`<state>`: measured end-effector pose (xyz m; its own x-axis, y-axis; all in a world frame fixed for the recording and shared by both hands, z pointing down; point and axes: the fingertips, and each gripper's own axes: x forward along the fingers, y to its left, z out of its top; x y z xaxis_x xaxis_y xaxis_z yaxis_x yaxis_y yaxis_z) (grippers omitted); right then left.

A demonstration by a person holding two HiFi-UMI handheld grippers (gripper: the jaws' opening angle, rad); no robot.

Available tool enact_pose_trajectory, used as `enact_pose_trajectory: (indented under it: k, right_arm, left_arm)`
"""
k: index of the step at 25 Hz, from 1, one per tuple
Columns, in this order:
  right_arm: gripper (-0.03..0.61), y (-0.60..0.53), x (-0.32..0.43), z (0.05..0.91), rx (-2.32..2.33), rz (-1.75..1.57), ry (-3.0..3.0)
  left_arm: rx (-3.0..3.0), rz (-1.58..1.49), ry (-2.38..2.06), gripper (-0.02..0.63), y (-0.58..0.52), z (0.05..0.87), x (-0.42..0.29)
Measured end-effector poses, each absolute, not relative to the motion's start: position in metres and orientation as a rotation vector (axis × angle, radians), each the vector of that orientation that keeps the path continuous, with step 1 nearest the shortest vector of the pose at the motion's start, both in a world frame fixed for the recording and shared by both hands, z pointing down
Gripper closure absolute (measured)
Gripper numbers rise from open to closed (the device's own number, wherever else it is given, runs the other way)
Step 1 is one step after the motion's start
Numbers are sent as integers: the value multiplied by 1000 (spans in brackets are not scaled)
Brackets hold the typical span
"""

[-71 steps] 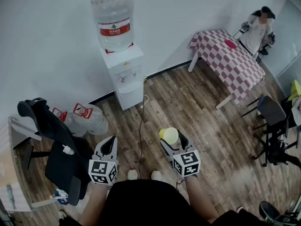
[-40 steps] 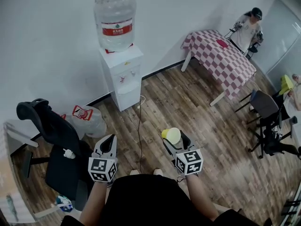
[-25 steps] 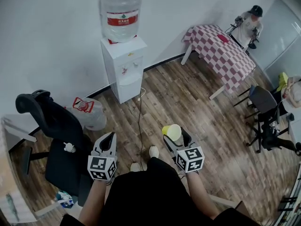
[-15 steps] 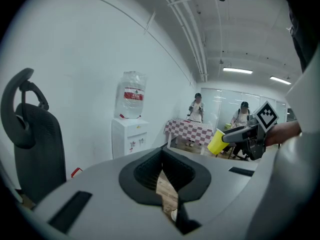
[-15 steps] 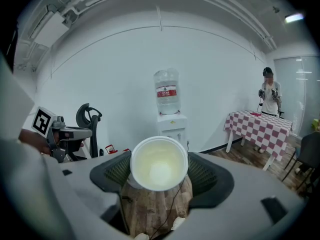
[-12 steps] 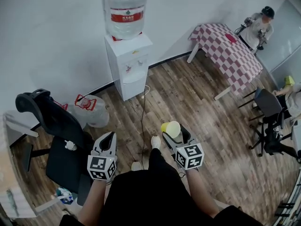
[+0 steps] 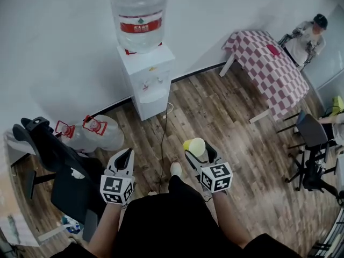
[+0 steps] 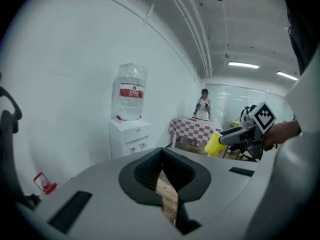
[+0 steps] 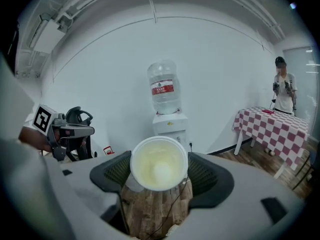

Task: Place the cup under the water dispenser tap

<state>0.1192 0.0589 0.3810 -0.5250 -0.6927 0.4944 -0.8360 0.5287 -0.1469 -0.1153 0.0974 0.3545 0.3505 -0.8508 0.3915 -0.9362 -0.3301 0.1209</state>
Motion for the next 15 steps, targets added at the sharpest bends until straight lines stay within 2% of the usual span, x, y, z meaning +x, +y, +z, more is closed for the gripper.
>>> enact_pose_trajectory:
  k: [15]
  right_arm:
    - [215, -75, 164, 417, 1006, 550, -2454]
  left_arm:
    - [2199, 441, -1639, 600, -12, 367, -34]
